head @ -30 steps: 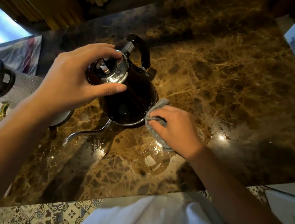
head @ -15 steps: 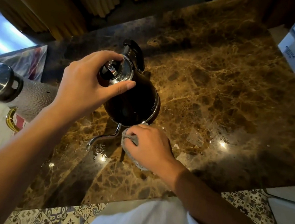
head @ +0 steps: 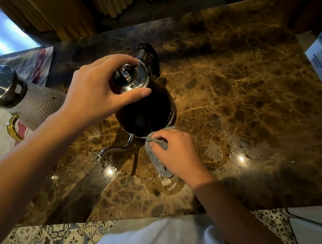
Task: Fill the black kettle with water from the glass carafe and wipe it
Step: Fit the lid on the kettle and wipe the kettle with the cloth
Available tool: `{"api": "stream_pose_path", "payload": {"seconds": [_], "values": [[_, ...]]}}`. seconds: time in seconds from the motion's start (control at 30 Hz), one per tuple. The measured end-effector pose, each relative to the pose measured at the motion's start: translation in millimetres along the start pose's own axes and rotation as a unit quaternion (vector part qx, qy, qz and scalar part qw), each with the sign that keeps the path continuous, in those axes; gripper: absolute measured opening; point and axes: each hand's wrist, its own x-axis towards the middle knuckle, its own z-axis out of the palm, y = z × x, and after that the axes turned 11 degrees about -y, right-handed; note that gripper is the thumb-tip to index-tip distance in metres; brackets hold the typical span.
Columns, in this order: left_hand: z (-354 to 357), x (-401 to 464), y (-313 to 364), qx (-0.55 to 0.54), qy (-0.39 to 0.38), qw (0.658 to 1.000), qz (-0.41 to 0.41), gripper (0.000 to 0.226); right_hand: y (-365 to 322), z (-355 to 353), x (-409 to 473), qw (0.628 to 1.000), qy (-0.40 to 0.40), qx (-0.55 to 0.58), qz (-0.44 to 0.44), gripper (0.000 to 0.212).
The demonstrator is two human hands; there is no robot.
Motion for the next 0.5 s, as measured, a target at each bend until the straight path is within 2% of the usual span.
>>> {"api": "stream_pose_path", "payload": {"seconds": [0.13, 0.33, 0.5], "values": [[1, 1, -1, 0.003, -0.001, 1.000, 0.000, 0.074, 6, -6, -4, 1.000, -0.004, 0.007, 0.030, 0.025], [0, 1, -3, 0.002, -0.003, 1.000, 0.001, 0.074, 11, -25, -2, 0.995, 0.031, 0.096, 0.016, 0.015], [0, 1, -3, 0.008, 0.004, 1.000, 0.002, 0.073, -2, -8, 0, 0.993, -0.039, 0.099, -0.050, 0.031]]}}
